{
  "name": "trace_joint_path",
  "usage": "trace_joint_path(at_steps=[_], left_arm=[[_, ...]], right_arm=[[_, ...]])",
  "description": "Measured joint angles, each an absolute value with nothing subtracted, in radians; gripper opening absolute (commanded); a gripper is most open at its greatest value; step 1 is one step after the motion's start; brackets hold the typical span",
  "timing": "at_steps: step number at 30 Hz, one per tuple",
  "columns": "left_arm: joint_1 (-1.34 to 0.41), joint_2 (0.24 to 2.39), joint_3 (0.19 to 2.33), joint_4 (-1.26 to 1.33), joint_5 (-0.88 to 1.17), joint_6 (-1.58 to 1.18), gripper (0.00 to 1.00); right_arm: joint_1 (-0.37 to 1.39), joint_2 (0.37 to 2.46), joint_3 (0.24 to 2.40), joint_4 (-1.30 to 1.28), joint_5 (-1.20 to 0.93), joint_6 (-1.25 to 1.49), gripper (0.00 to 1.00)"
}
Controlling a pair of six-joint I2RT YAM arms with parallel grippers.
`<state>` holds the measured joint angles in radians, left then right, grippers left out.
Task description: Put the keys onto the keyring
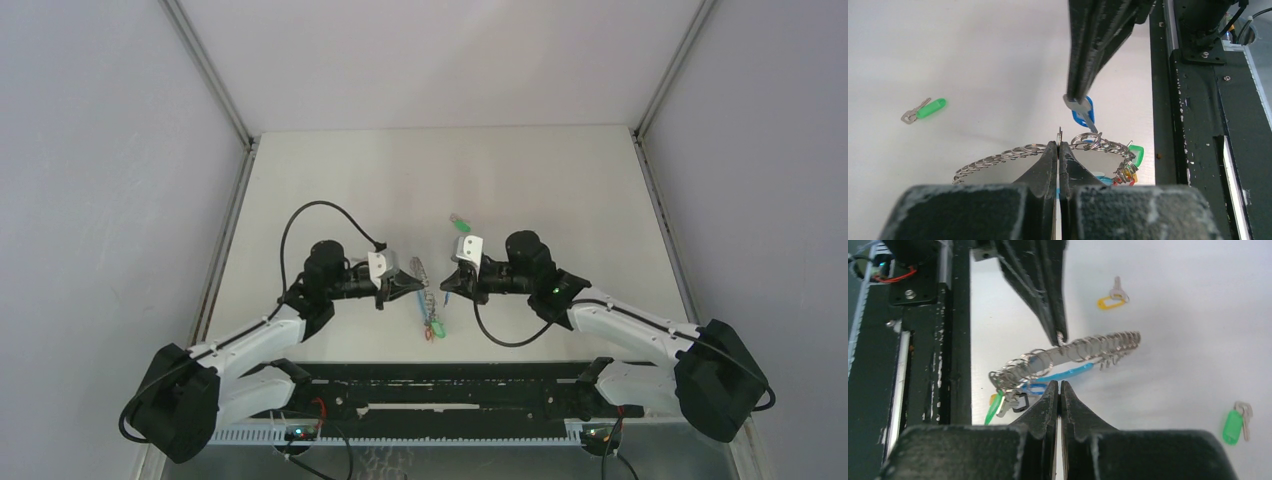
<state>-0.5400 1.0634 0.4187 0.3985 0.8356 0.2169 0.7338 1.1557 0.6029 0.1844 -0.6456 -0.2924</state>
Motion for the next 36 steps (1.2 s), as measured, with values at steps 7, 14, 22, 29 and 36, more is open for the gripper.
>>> trace_joint_path(at_steps=[7,14,22,29,36], left_arm=[[-0.540,1.063,0.390,0.448,0.823,0.185,0.00],[-0.540,1.064,0.385,0.487,0.813,0.164,0.00],[-0.538,1.066,0.385,0.496,0.807,0.157,0.00],[-0.537,1.074,0.385,0.501,0.806,0.150,0.00],[-0.536,1.074,0.385,0.501,0.806,0.149,0.00]], right_arm=[[0.712,1.155,0.603,0.094,-0.425,-0.131,0.00],[0.762,1.149,0.603,-0.096,-0.126,0.099,0.00],[0.782,1.172,0.604,-0.290,0.096,0.295,0.00],[0.783,1.349,0.603,-0.218,0.233,0.343,0.00],[0.797,1.407,0.507,0.115,0.309,0.340,0.00]])
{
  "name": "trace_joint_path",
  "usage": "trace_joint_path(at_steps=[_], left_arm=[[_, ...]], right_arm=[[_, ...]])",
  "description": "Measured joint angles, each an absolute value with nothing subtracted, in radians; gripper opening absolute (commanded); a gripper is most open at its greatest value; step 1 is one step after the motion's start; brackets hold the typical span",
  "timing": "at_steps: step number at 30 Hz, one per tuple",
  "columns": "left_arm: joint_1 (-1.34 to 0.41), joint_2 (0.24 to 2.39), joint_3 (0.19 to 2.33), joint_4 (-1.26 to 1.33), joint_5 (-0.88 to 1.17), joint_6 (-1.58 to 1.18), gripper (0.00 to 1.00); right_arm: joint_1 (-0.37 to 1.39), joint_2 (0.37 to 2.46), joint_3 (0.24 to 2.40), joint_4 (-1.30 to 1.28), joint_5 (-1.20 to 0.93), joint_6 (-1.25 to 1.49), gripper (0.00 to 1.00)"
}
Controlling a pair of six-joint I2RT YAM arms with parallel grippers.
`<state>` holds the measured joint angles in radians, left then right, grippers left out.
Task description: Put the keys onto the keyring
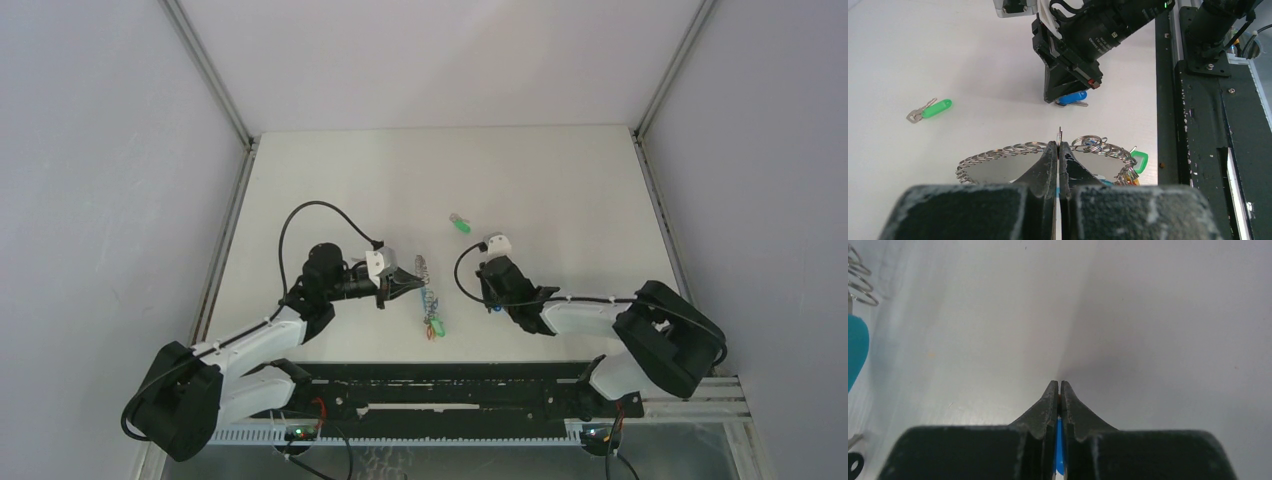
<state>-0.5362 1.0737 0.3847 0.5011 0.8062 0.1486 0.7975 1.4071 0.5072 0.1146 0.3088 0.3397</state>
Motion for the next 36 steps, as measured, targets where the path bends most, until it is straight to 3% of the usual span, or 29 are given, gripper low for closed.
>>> trace_joint_path(at_steps=[12,14,16,20,22,30,36], left_arm=[[-0.535,1.080,0.385,0.503,0.806,0.149,0.00],[-0.535,1.080,0.385,0.503,0.806,0.149,0.00],[-0.535,1.080,0.385,0.503,0.806,0.149,0.00],[-0.534,1.080,0.385,0.504,0.803,0.148,0.00],[-0.533,1.080,0.385,0.504,0.796,0.146,0.00],[-0.532,1.079,0.385,0.505,0.789,0.141,0.00],[-0.532,1.079,0.385,0.508,0.790,0.141,0.00]], right_arm=[[0.818,1.597,0.342,0.739,0.413,0.308,0.00],[0.823,1.615,0.339,0.779,0.419,0.303,0.04],[0.826,1.620,0.338,0.792,0.421,0.302,0.11],[0.827,1.583,0.333,0.766,0.415,0.293,0.36],[0.827,1.526,0.332,0.720,0.404,0.294,0.43],[0.757,1.160,0.332,0.535,0.146,0.203,0.49],[0.665,1.045,0.333,0.490,-0.154,0.067,0.49]])
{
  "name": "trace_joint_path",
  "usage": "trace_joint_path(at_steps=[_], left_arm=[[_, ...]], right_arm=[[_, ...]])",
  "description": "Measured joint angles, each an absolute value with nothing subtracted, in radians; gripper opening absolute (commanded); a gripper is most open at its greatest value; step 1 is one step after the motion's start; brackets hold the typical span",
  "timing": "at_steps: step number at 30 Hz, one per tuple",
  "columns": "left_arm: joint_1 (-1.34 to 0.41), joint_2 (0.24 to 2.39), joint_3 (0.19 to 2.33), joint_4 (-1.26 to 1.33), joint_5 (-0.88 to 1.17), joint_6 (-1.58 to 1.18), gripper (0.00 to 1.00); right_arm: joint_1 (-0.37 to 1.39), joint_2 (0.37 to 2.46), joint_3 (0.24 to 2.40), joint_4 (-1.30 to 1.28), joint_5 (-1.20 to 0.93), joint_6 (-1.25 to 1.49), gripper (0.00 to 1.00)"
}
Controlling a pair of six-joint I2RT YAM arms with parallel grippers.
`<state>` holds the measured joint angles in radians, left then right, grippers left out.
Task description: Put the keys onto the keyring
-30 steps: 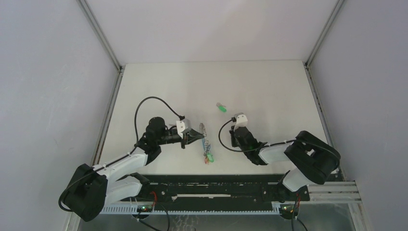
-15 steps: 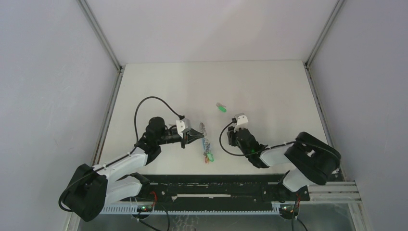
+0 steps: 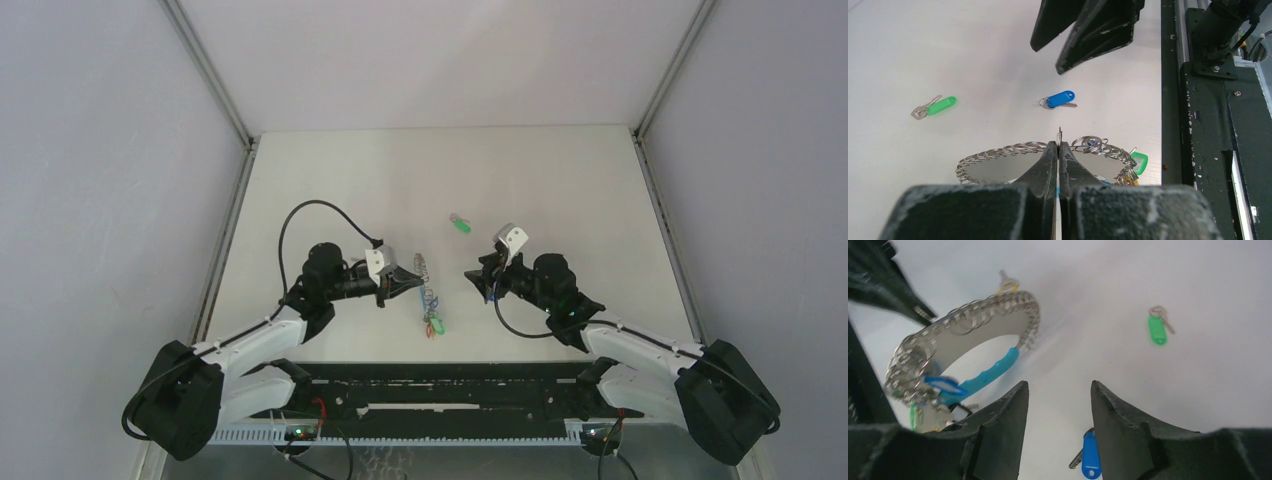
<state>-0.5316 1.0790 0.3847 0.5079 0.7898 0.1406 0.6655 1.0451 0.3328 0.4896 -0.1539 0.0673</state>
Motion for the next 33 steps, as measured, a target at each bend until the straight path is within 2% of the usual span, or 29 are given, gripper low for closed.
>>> trace_joint_path(at_steps=[12,16,22,33], left_arm=[[-0.531,1.079,0.385,0.520,0.808,0.130,0.00],[-0.532,1.079,0.385,0.532,0.820,0.122,0.00],[-0.532,1.079,0.385,0.542,0.827,0.115,0.00],[-0.531,1.080,0.385,0.545,0.842,0.115,0.00]], right_arm=[[0.637,1.116,0.427,0.498,-0.644,-0.096,0.43],[0.646,1.178,0.465,0.521,-0.718,-0.113,0.39],[0.669,1.269,0.540,0.532,-0.778,-0.138,0.27],[0.682,1.354,0.591,0.530,-0.842,-0.159,0.16]])
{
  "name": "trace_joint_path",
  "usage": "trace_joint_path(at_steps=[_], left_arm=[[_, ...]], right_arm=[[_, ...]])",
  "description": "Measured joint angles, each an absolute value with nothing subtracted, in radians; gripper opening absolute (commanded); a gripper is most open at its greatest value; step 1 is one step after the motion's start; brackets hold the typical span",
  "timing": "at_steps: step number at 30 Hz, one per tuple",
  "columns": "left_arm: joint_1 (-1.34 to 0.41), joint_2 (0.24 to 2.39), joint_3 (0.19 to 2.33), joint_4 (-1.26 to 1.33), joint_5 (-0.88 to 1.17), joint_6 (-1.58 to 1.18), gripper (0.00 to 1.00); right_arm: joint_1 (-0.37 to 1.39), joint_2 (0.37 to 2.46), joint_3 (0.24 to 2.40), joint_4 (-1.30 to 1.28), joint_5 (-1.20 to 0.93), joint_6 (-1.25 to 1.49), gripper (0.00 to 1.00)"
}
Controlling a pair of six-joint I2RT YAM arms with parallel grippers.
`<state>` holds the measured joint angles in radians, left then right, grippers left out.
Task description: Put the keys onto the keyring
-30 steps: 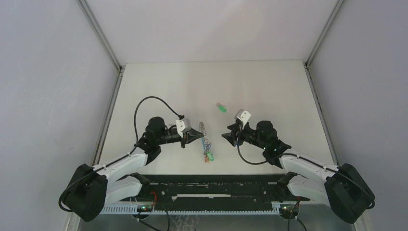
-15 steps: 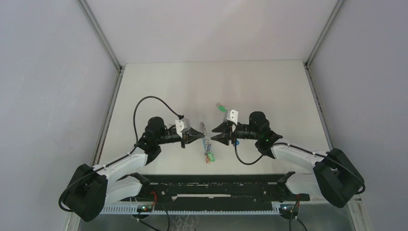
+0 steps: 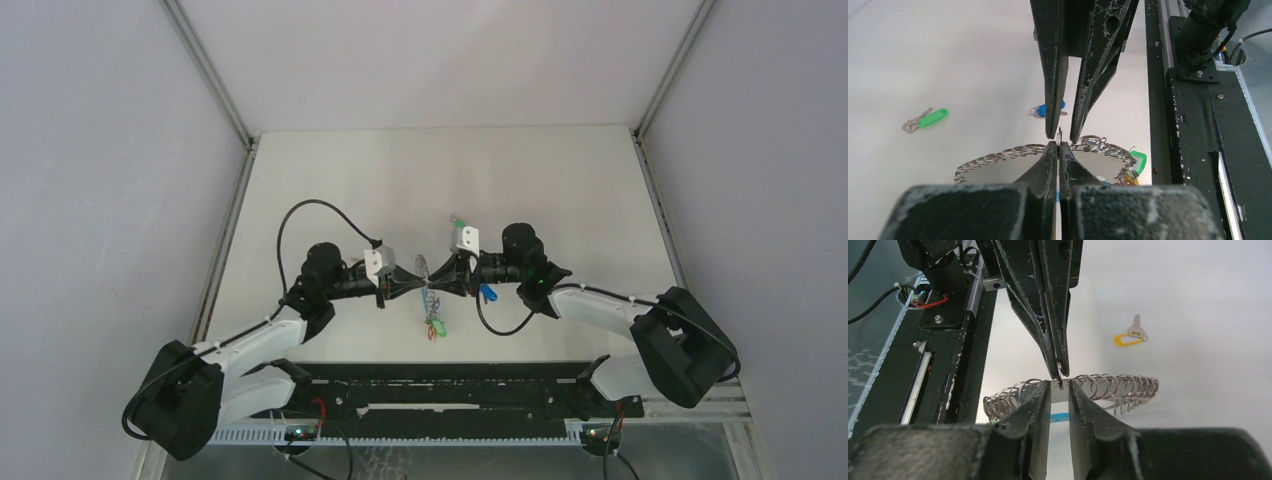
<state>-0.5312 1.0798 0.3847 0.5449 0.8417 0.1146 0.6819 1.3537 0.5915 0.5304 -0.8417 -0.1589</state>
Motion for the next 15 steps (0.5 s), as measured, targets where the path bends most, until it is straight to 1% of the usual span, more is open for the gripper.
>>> trace_joint_path(at_steps=[7,12,15], left_arm=[[-0.531,1.084,0.385,0.551,0.846,0.114,0.00],[-0.530,1.085,0.385,0.553,0.847,0.114,0.00],[-0.530,1.086,0.385,0.545,0.845,0.115,0.00]], right_arm=[[0.683,1.386,0.616,0.522,-0.862,-0.167,0.00],[0.683,1.391,0.632,0.493,-0.867,-0.183,0.00],[0.683,1.391,0.657,0.432,-0.866,-0.210,0.00]])
